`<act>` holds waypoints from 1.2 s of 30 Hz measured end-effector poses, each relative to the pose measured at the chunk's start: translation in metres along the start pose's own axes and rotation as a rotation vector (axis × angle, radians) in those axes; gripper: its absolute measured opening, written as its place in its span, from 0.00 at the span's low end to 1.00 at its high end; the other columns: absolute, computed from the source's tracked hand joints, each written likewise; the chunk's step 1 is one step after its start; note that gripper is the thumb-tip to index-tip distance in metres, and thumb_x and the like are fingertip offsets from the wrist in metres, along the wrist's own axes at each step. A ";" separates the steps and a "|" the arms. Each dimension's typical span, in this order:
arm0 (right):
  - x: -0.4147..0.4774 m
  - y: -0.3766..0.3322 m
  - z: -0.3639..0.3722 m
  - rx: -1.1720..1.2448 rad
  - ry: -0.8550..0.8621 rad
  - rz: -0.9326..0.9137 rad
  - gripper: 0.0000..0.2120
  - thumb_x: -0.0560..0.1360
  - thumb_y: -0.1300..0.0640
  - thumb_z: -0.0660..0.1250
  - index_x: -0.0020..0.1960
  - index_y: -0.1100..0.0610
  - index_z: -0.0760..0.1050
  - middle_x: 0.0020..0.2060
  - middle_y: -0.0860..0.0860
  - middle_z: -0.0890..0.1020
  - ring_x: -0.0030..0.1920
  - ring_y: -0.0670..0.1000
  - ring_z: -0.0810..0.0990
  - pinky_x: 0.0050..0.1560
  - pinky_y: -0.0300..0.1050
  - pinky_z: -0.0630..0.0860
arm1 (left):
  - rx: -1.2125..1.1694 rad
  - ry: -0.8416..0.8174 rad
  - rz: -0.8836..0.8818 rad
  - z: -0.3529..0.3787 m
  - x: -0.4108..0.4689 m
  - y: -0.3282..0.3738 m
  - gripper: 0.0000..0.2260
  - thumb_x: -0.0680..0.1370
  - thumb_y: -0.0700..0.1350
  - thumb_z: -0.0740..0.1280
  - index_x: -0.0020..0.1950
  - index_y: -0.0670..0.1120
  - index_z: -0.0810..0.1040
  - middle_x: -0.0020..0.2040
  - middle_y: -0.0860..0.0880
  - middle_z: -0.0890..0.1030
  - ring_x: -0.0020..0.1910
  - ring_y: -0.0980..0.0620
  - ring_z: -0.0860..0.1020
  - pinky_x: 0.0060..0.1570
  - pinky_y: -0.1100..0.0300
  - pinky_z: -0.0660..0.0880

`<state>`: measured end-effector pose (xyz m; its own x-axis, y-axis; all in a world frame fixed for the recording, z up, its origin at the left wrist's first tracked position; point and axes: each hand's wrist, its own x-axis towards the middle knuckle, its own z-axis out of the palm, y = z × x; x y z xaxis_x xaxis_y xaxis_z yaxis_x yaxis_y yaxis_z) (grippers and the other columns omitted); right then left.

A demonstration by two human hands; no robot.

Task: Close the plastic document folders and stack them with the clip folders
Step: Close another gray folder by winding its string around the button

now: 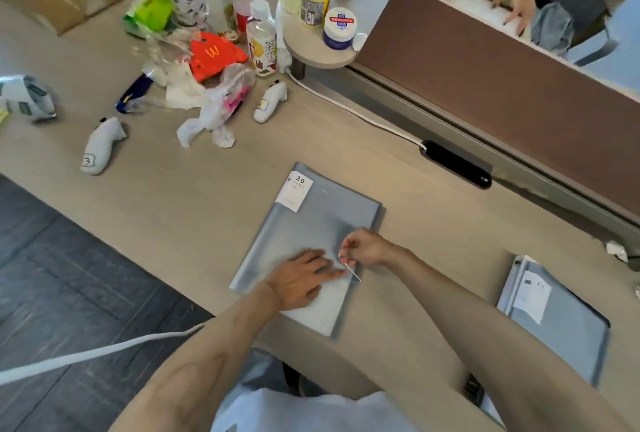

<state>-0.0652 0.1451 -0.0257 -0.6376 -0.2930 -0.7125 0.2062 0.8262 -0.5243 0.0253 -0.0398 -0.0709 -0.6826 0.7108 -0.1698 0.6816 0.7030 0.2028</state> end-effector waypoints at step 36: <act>-0.040 0.058 0.018 -0.831 0.259 -0.594 0.09 0.65 0.60 0.74 0.44 0.55 0.80 0.36 0.51 0.83 0.37 0.53 0.83 0.36 0.40 0.78 | -0.070 0.117 -0.127 0.001 0.010 0.014 0.27 0.73 0.48 0.62 0.72 0.48 0.67 0.57 0.48 0.77 0.55 0.46 0.74 0.59 0.52 0.74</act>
<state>-0.0143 0.1962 -0.0360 -0.6286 -0.7281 -0.2733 -0.7026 0.6824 -0.2018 0.0286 -0.0229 -0.0711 -0.7909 0.6060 -0.0856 0.5706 0.7807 0.2546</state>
